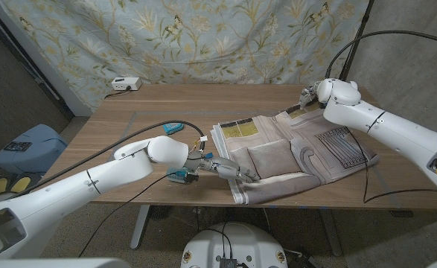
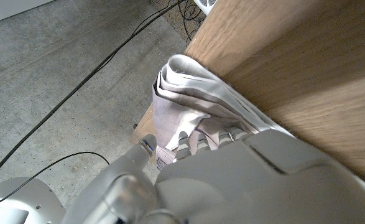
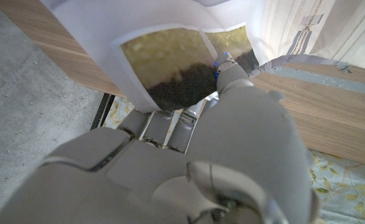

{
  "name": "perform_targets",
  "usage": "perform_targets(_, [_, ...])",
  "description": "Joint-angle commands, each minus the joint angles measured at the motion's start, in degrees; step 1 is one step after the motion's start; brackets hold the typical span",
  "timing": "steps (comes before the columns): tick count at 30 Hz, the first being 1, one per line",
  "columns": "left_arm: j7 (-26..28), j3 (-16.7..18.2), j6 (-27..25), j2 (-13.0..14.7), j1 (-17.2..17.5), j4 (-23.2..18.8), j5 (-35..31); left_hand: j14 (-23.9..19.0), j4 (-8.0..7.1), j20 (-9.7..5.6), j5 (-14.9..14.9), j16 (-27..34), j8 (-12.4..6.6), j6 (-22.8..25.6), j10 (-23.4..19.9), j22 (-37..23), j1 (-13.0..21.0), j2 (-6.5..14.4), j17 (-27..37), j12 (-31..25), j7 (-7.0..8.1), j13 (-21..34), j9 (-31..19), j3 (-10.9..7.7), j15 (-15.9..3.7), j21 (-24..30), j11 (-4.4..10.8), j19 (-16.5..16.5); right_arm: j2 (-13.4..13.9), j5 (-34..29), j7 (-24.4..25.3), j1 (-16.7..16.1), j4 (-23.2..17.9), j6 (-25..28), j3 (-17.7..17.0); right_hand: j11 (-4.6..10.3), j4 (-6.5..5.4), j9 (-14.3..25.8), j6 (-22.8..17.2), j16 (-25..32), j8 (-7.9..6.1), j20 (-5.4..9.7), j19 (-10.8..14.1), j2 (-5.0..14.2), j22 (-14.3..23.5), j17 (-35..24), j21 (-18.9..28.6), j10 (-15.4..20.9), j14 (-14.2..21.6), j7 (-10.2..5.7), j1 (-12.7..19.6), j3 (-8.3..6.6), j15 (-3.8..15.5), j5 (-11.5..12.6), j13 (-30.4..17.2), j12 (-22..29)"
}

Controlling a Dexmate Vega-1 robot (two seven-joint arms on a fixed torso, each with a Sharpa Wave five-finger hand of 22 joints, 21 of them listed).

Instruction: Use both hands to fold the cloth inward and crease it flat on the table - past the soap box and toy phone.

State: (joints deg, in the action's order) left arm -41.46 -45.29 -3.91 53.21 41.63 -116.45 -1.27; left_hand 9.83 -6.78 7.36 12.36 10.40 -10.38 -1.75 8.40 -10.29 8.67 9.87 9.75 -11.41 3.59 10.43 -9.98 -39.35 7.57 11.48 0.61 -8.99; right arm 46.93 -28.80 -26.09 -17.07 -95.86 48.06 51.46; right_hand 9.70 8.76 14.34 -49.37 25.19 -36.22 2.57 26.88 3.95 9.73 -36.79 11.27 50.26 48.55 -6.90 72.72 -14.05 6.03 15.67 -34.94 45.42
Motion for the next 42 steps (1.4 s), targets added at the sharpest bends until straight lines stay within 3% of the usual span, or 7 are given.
perform_targets(1, [-0.1,0.4,1.4,0.1,0.0,0.9,0.6,1.0,0.50,0.79,-0.2,-0.1,-0.03,-0.1,0.1,-0.2,0.3,0.0,0.1,0.0,0.31,0.1,-0.2,-0.25,0.29,0.5,0.04,1.2,-1.9,-1.0,-3.5,3.7,-0.4,5.8,3.5,1.25,0.02,-0.1,-0.1,-0.5,0.11,0.90,0.3,0.13,0.1,-0.3,-0.1,2.1,0.7,0.59,0.7,0.25,7.74,0.3,-0.3,0.1])
perform_targets(10, [-0.3,0.7,2.4,0.0,-0.2,1.8,1.0,1.1,0.65,0.75,-0.3,-0.1,-0.04,-0.1,0.1,-0.2,0.4,0.0,0.1,0.0,0.33,0.1,-0.2,-0.29,0.26,0.5,0.01,1.3,-4.5,-3.1,-7.1,8.9,1.3,8.1,8.9,1.12,0.06,-0.3,-0.1,-0.9,0.21,0.64,0.3,0.29,0.1,-0.5,-0.1,2.3,1.0,0.94,1.1,0.47,7.74,0.2,-0.4,-0.1])
perform_targets(29, [-0.8,1.1,4.4,-0.8,-1.3,5.4,2.3,1.0,0.90,0.74,-0.3,0.0,-0.04,-0.1,0.1,-0.2,0.6,0.1,0.1,0.0,0.31,0.1,-0.3,-0.32,0.22,0.5,0.05,1.3,-10.2,-3.3,-9.5,15.2,7.3,10.2,15.1,0.56,0.03,-0.7,-0.5,-1.5,0.34,0.29,0.6,0.52,0.1,-0.9,0.0,2.8,1.7,1.58,1.8,1.09,7.75,0.0,-0.4,-0.3])
perform_targets(42, [-1.3,1.2,5.4,-1.5,-2.2,7.4,3.2,1.0,1.02,0.75,-0.4,0.0,-0.06,-0.1,0.1,-0.2,0.7,0.2,0.1,0.0,0.27,0.1,-0.3,-0.35,0.26,0.5,0.03,1.3,-11.5,-3.0,-10.7,18.5,4.8,16.9,19.7,-0.34,0.24,-1.0,-0.7,-2.0,0.48,-0.47,1.4,0.55,0.1,-1.3,0.1,3.1,2.7,2.53,2.7,1.40,7.74,-0.1,-0.3,-0.5])
